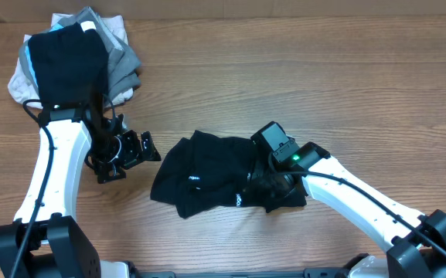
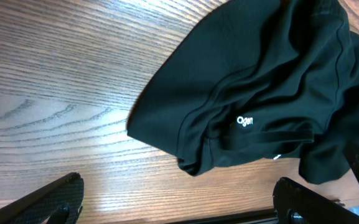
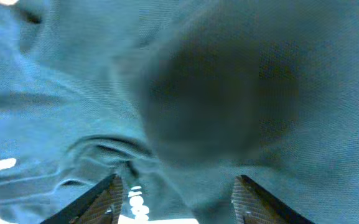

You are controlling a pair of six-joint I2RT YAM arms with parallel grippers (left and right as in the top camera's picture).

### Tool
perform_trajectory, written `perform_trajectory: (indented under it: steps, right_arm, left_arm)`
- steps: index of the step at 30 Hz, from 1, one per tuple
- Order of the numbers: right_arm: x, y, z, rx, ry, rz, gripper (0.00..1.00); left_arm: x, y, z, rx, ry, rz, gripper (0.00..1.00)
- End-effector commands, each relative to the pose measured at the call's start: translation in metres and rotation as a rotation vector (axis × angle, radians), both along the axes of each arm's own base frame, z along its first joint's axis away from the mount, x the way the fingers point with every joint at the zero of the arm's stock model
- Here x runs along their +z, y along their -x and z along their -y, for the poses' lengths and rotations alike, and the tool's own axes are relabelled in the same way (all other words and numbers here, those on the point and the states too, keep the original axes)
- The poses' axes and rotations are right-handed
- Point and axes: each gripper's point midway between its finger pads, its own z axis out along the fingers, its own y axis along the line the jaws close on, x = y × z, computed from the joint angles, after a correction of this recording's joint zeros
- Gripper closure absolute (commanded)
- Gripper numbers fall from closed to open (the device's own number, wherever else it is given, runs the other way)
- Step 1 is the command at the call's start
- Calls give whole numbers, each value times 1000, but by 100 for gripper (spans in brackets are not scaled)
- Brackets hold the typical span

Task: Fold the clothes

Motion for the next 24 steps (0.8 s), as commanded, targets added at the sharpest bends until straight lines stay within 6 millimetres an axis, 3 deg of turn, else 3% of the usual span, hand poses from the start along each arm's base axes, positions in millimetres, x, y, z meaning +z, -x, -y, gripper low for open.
perform_trajectory:
  steps: [1,4,10,12,16,20,24]
  right_arm:
    - [15,-8,-15,2,-61,14,39]
    - [32,-15,-12,11,-44,25,39]
    - [82,-37,24,-45,37,66,38]
    - [87,-46,24,2,-4,84,60]
    - [75,-47,26,1,-36,36,95]
    - [44,-47,24,8,-25,-6,96]
    - [12,-43,10,28,-87,-71,96]
  left_arm:
    - [3,1,4,-30,13,18,0]
    - [2,1,3,-33,7,18,0]
    - [2,1,3,-32,7,18,0]
    - [2,1,3,-32,7,19,0]
    - [2,1,3,-32,7,18,0]
    - [2,2,4,-33,8,15,0]
    - [2,2,4,-34,8,11,0]
